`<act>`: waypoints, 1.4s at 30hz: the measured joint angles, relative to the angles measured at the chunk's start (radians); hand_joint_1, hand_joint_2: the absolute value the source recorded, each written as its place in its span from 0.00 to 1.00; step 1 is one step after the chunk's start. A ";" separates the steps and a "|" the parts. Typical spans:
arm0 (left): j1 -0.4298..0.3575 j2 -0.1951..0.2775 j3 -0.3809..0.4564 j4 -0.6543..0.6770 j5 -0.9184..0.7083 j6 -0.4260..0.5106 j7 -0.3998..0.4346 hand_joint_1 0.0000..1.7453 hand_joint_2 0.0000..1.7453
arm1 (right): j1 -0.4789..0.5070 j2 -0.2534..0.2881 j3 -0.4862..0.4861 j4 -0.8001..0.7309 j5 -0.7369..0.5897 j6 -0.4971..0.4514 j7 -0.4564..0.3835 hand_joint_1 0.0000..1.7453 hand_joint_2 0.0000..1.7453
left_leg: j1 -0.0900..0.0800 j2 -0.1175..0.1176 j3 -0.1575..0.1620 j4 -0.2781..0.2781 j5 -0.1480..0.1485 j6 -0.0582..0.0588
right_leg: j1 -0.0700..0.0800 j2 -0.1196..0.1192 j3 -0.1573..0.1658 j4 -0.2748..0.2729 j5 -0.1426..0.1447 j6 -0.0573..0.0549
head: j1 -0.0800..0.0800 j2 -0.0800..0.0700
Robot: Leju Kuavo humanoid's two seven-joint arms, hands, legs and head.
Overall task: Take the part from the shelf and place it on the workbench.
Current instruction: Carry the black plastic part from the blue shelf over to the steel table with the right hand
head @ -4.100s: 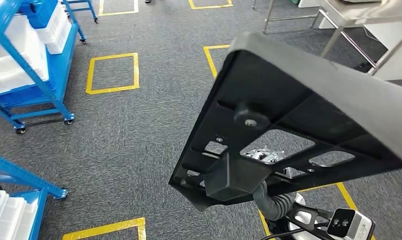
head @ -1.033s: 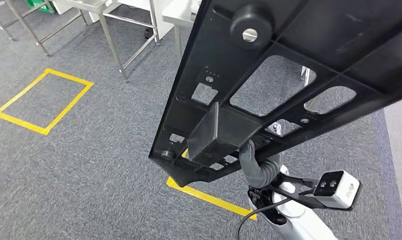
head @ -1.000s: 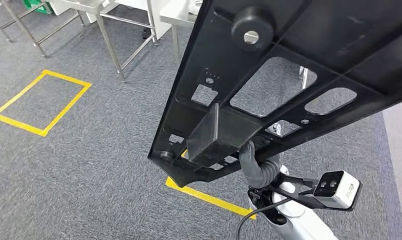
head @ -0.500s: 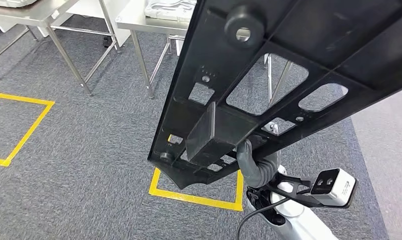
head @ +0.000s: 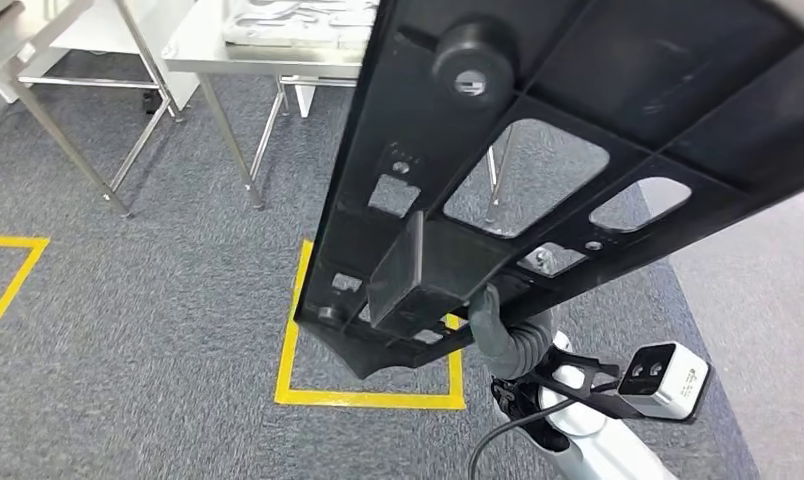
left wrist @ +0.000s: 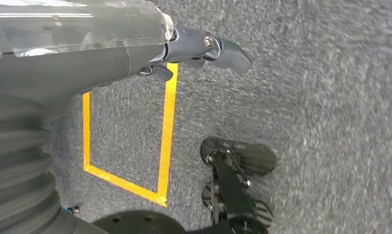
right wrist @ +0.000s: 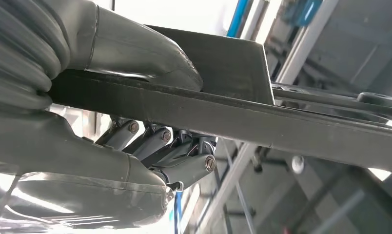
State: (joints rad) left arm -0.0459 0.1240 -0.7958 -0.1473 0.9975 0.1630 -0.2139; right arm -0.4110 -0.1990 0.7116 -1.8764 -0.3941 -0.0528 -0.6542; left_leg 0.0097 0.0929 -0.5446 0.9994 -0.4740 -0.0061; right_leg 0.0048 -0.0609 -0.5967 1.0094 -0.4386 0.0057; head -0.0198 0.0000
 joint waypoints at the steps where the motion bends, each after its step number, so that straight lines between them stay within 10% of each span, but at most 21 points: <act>1: -0.001 0.000 0.000 0.000 0.000 -0.004 0.000 0.00 1.00 | 0.001 -0.004 -0.001 -0.001 0.002 -0.004 -0.003 1.00 1.00 | 0.000 0.007 0.003 -0.001 -0.002 -0.006 | -0.001 0.010 0.000 -0.002 0.001 -0.006 | 0.000 0.000; 4: -0.001 0.003 0.000 0.000 0.003 -0.015 0.000 0.00 1.00 | 0.003 -0.017 -0.002 -0.001 0.007 -0.004 -0.019 1.00 1.00 | 0.005 -0.030 -0.010 0.046 -0.040 -0.021 | -0.009 0.029 0.008 -0.015 0.006 -0.023 | 0.000 0.000; 7: 0.008 0.007 0.000 0.000 0.005 -0.018 0.000 0.00 1.00 | 0.011 -0.026 -0.001 0.001 0.008 0.002 -0.030 1.00 1.00 | 0.008 -0.078 -0.104 0.237 -0.127 -0.025 | -0.008 0.047 0.010 -0.016 0.005 -0.032 | 0.000 0.000; 9: 0.014 0.008 0.000 0.000 0.007 -0.018 -0.001 0.00 1.00 | 0.019 -0.032 0.000 0.003 0.011 0.006 -0.032 1.00 1.00 | 0.008 -0.083 -0.135 0.282 -0.119 -0.024 | -0.006 0.060 0.012 -0.013 0.001 -0.034 | 0.000 0.000; 13: 0.016 0.009 0.000 0.000 0.019 -0.014 -0.010 0.00 1.00 | 0.037 -0.036 -0.002 0.004 0.034 0.035 -0.033 1.00 1.00 | 0.004 -0.087 -0.043 0.056 0.006 -0.009 | -0.003 0.078 0.023 -0.006 -0.013 -0.024 | 0.000 0.000; 19: 0.021 0.001 0.003 0.000 0.040 0.002 -0.024 0.00 1.00 | 0.117 -0.028 -0.046 0.004 0.100 0.152 -0.033 1.00 1.00 | 0.005 -0.089 -0.004 -0.003 0.004 0.029 | -0.004 0.076 0.008 0.050 -0.035 0.011 | 0.000 0.000; 24: 0.024 -0.002 0.004 0.000 0.044 0.000 -0.030 0.00 1.00 | 0.147 -0.018 -0.091 0.014 0.107 0.202 -0.033 1.00 1.00 | 0.004 -0.088 0.012 -0.004 -0.011 0.034 | -0.015 0.069 -0.138 0.277 -0.118 0.029 | 0.000 0.000; 27: 0.027 -0.003 0.004 0.000 0.045 -0.006 -0.032 0.00 1.00 | 0.152 -0.018 -0.107 0.019 0.107 0.207 -0.033 1.00 1.00 | 0.004 -0.088 0.039 -0.004 -0.031 0.026 | -0.016 0.062 -0.081 0.124 -0.007 0.021 | 0.000 0.000; 29: 0.027 -0.005 0.004 0.001 0.048 -0.007 -0.035 0.00 1.00 | 0.155 -0.016 -0.113 0.019 0.110 0.212 -0.033 1.00 1.00 | 0.003 -0.088 0.052 -0.007 -0.043 0.017 | -0.008 0.054 -0.040 0.028 0.016 0.009 | 0.000 0.000; 34: 0.025 -0.008 0.004 0.001 0.053 -0.008 -0.038 0.00 1.00 | 0.159 -0.004 -0.119 0.023 0.111 0.221 -0.033 1.00 1.00 | 0.003 -0.083 0.055 0.045 -0.058 -0.009 | -0.007 0.059 0.000 -0.002 -0.002 -0.028 | 0.000 0.000; 39: 0.030 -0.009 0.004 0.001 0.055 -0.007 -0.040 0.00 1.00 | 0.166 0.008 -0.124 0.028 0.118 0.222 -0.033 1.00 1.00 | 0.005 -0.085 -0.117 0.289 -0.143 -0.020 | -0.003 0.065 0.046 -0.006 -0.040 -0.043 | 0.000 0.000; 42: 0.036 -0.008 0.004 0.001 0.059 -0.010 -0.041 0.00 1.00 | 0.168 0.015 -0.127 0.031 0.127 0.206 -0.033 1.00 1.00 | 0.004 -0.085 -0.112 0.167 -0.044 -0.014 | 0.000 0.070 0.086 -0.006 -0.070 -0.040 | 0.000 0.000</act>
State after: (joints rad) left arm -0.0100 0.1160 -0.7919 -0.1459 1.0561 0.1529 -0.2546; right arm -0.2433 -0.1837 0.5845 -1.8456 -0.2675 0.1534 -0.6874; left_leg 0.0139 0.0075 -0.6564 1.1660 -0.5175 -0.0204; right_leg 0.0049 0.0091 -0.5105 1.0036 -0.5087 -0.0340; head -0.0201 0.0000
